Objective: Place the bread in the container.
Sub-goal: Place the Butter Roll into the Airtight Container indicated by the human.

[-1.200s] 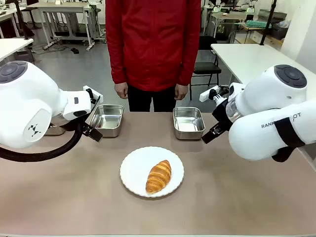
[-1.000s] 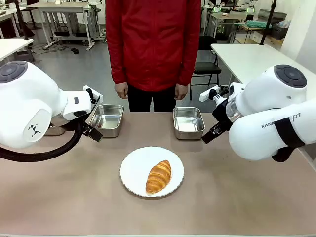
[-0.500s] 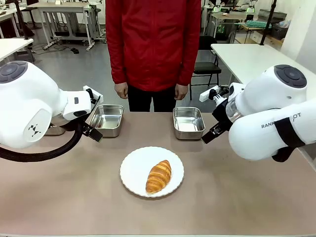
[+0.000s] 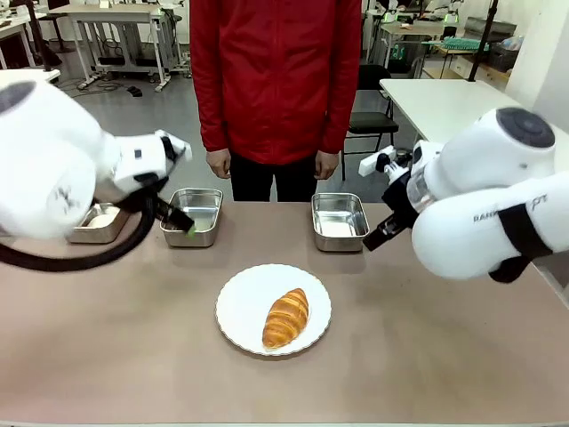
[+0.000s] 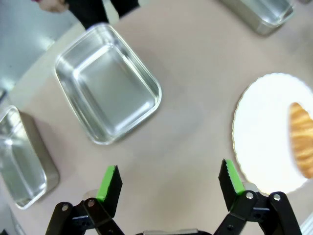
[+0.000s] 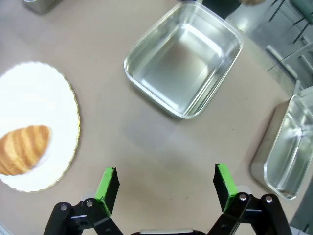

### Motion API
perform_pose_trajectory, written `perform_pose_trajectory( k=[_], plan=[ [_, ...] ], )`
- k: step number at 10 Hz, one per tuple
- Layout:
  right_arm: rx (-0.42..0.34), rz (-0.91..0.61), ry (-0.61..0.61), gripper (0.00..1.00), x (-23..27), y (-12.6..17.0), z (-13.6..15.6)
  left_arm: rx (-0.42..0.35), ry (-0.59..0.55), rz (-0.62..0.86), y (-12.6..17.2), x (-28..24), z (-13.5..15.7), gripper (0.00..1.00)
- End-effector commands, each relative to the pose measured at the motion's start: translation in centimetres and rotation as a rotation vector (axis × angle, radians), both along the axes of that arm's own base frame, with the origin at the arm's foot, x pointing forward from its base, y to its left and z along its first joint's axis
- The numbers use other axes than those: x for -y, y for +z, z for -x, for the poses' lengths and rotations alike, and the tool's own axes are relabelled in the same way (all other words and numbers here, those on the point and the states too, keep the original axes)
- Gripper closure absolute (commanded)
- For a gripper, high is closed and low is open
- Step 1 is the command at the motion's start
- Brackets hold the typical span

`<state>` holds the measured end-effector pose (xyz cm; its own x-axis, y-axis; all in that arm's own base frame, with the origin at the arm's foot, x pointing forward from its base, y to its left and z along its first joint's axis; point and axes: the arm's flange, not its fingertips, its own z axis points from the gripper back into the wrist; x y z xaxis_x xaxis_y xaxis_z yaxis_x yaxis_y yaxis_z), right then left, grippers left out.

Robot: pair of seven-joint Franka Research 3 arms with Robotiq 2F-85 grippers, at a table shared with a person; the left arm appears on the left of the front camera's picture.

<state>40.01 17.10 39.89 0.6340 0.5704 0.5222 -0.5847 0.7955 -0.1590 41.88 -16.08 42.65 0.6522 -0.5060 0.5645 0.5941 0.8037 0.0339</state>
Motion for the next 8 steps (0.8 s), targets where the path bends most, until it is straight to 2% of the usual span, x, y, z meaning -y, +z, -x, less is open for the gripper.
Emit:
perform_pose_trajectory(
  k=[1, 3, 5, 6, 8],
  plan=[
    [-0.013, -0.036, 0.034, 0.00, 0.8, 6.9, -0.3, -0.075, -0.023, 0.065, 4.9, -5.0, -3.9, 0.00],
    [-0.031, -0.136, 0.092, 0.00, 3.9, 13.1, 0.3, -0.127, -0.111, 0.081, 9.7, -9.7, -6.4, 0.00],
    [-0.024, -0.218, 0.149, 0.00, 7.8, 16.9, 1.9, -0.156, -0.197, 0.057, 12.4, -15.2, -6.3, 0.00],
    [-0.016, -0.243, 0.182, 0.00, 10.6, 18.4, 2.4, -0.152, -0.254, 0.053, 12.9, -18.4, -6.7, 0.00],
    [-0.023, -0.266, 0.191, 0.00, 15.9, 19.8, 2.3, -0.082, -0.370, 0.093, 12.5, -24.2, -7.4, 0.00]
  ],
)
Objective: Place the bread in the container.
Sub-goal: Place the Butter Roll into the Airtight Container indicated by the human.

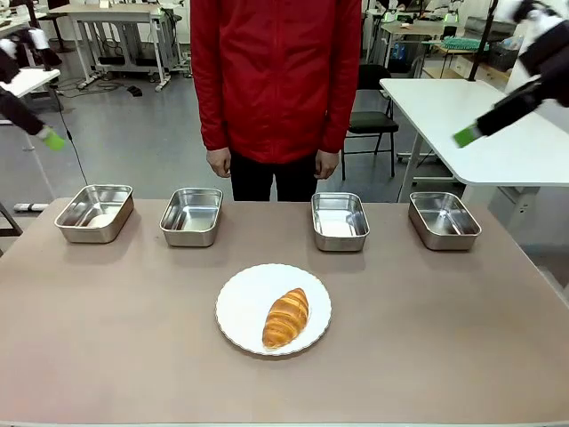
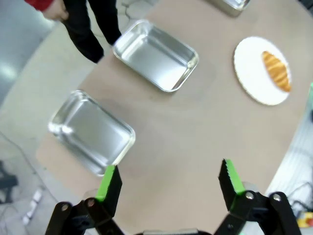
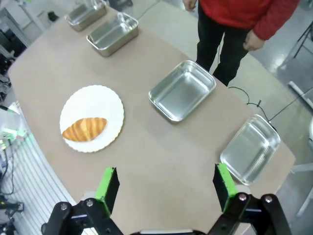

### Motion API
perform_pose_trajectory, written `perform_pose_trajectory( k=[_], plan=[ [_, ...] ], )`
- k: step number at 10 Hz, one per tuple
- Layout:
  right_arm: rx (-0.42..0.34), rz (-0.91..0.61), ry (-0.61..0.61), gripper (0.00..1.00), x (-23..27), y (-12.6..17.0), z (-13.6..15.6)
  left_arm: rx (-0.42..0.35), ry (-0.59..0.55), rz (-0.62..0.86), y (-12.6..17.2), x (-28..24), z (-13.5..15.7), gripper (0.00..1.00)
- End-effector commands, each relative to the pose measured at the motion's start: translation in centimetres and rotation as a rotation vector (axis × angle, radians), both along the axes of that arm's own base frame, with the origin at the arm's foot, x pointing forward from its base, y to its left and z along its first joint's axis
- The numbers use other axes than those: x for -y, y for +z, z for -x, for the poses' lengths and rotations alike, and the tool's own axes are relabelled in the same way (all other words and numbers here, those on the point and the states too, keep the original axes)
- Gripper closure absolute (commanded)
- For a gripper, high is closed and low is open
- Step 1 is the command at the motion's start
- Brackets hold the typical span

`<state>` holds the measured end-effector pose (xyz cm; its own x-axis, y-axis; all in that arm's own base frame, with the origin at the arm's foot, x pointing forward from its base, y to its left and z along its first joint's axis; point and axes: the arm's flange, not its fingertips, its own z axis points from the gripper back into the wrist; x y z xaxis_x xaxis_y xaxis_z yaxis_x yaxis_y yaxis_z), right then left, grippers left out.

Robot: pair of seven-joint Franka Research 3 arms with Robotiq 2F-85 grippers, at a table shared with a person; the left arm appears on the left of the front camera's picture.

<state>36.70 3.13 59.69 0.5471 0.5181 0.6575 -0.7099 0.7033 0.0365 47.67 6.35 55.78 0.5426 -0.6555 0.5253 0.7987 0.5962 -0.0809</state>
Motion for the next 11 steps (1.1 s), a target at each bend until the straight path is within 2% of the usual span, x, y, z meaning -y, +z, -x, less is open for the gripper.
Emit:
perform_pose_trajectory(
  k=[1, 2, 3, 5, 6, 7, 8, 11],
  plan=[
    [-0.017, -0.002, 0.022, 0.00, 3.5, -0.2, -1.6, 0.068, -0.100, 0.076, -1.3, -3.1, -1.7, 0.00],
    [-0.003, 0.005, -0.013, 0.00, 3.8, -1.3, -2.0, 0.107, -0.022, 0.026, -1.7, -2.7, -1.1, 0.00],
    [-0.008, -0.004, 0.000, 0.00, 2.6, 0.0, -0.2, 0.040, -0.040, 0.017, -0.7, -2.4, -0.4, 0.00],
    [-0.008, -0.004, 0.000, 0.00, 2.6, 0.0, -0.2, 0.040, -0.040, 0.017, -0.7, -2.4, -0.4, 0.00],
    [-0.008, -0.004, 0.000, 0.00, 2.6, 0.0, -0.2, 0.060, -0.043, 0.010, -1.4, -3.4, -0.7, 0.00],
    [-0.009, 0.014, -0.009, 0.00, 2.9, -0.3, -0.5, 0.104, -0.038, 0.071, -0.9, -5.0, -1.3, 0.00],
    [0.005, -0.017, 0.003, 0.00, 6.4, 1.1, -1.8, 0.094, -0.021, 0.125, -0.3, -7.5, -1.9, 0.00],
    [0.041, -0.093, 0.078, 0.00, 12.1, 3.3, -2.1, 0.108, -0.078, 0.217, 1.3, -11.3, -1.1, 0.00]
  ],
)
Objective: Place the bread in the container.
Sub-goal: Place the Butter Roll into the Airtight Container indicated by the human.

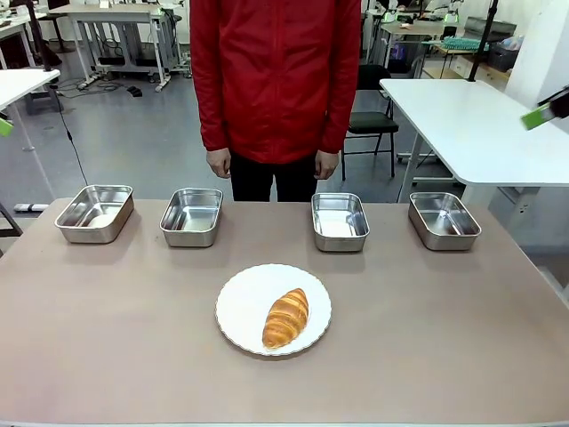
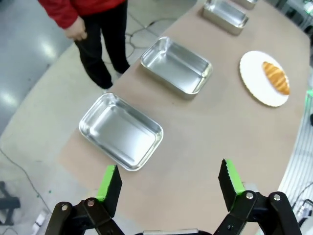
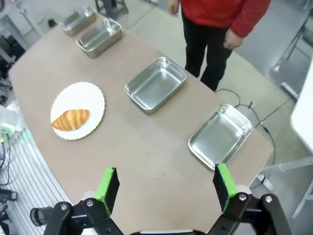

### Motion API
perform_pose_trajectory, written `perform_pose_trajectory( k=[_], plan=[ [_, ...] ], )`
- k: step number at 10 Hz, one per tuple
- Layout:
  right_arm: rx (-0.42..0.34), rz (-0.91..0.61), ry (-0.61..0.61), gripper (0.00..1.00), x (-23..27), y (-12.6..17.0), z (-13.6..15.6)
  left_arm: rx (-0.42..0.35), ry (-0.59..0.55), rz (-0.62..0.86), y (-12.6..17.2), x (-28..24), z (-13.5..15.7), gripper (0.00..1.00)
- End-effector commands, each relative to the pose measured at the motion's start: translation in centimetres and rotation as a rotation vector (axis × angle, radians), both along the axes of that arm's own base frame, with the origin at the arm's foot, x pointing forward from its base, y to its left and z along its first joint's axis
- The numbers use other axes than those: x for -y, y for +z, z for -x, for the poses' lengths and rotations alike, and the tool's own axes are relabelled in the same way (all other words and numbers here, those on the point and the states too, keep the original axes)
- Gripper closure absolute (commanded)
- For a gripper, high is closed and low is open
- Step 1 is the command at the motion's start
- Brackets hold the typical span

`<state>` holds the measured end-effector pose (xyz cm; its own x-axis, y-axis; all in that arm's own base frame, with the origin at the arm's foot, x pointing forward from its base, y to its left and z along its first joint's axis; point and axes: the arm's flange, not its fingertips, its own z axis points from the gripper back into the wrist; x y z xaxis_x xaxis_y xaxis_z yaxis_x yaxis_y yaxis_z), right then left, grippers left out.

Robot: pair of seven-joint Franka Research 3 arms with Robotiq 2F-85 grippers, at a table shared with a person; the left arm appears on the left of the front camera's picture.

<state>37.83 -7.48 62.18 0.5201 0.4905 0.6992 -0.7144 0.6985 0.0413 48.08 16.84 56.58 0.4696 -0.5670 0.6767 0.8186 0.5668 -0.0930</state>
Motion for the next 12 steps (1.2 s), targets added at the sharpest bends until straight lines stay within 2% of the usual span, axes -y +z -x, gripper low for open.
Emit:
perform_pose_trajectory(
  k=[1, 6, 12],
  plan=[
    [0.010, -0.066, 0.106, 0.00, 3.0, 1.6, -0.9, 0.026, -0.081, 0.075, 1.0, -1.9, -0.6, 0.00],
    [0.088, -0.130, 0.138, 0.00, 8.2, 3.2, -0.4, 0.114, -0.029, 0.125, 2.9, -4.2, 0.9, 0.00],
    [0.125, -0.145, 0.148, 0.00, 8.3, 3.2, 0.1, 0.126, -0.013, 0.166, 3.4, -2.9, 0.5, 0.00]
  ],
)
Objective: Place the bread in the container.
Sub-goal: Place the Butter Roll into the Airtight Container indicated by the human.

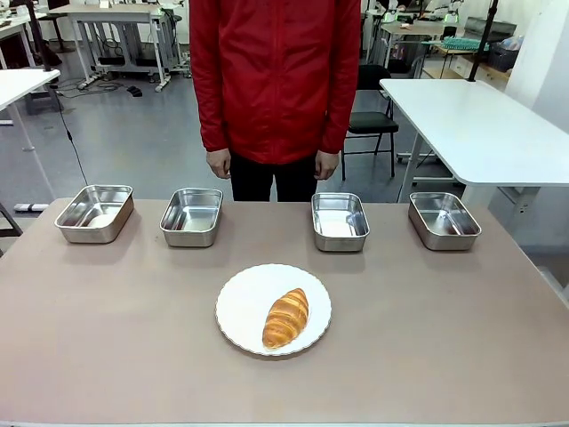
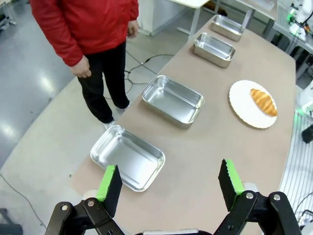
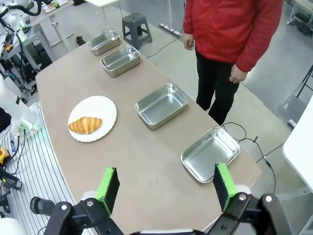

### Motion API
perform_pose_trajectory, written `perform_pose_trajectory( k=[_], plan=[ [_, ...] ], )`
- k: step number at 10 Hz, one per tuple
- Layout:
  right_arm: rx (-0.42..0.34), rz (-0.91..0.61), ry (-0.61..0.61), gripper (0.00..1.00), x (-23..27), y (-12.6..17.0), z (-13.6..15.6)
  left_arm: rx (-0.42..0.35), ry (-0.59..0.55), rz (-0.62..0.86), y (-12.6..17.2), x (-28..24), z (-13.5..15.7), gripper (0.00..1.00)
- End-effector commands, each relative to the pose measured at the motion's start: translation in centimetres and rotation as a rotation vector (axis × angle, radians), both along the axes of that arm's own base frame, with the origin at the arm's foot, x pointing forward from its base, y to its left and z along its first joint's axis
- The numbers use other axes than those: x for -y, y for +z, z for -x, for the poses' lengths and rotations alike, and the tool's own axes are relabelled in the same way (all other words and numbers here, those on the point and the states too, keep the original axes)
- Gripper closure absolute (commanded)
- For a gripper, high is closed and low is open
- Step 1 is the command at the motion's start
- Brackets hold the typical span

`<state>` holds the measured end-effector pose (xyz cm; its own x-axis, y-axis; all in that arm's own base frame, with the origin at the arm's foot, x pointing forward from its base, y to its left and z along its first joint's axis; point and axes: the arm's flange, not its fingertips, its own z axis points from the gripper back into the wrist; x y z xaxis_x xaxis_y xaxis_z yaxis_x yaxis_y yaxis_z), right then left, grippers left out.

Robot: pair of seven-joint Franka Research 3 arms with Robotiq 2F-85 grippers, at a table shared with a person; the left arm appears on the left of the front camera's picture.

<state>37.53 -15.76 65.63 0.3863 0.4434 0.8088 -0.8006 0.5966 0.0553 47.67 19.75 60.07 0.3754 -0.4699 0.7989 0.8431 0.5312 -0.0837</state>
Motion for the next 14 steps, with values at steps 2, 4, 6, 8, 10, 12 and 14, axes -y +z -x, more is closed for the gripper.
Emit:
perform_pose_trajectory(
  k=[2, 4, 6, 8, 10, 12, 14],
  plan=[
    [0.026, -0.013, 0.013, 0.00, 0.09, -0.28, -0.35, 0.009, 0.035, 0.019, -0.12, 0.15, 0.36, 0.00],
    [0.001, 0.000, -0.001, 0.00, -0.03, -0.17, -0.21, -0.001, 0.006, 0.002, -0.07, -0.08, 0.00, 0.00],
    [0.001, 0.000, -0.001, 0.00, -0.03, -0.17, -0.21, -0.001, 0.006, 0.002, -0.07, -0.08, 0.00, 0.00],
    [0.001, 0.000, -0.001, 0.00, -0.03, -0.17, -0.21, -0.001, 0.006, 0.002, -0.07, -0.08, 0.00, 0.00],
    [0.001, 0.000, -0.001, 0.00, -0.03, -0.17, -0.21, -0.001, 0.006, 0.002, -0.07, -0.08, 0.00, 0.00],
    [0.001, 0.000, -0.001, 0.00, -0.03, -0.17, -0.21, -0.001, 0.006, 0.002, -0.07, -0.08, 0.00, 0.00],
    [0.001, 0.000, -0.001, 0.00, -0.03, -0.17, -0.21, -0.001, 0.006, 0.002, -0.07, -0.08, 0.00, 0.00]
  ],
)
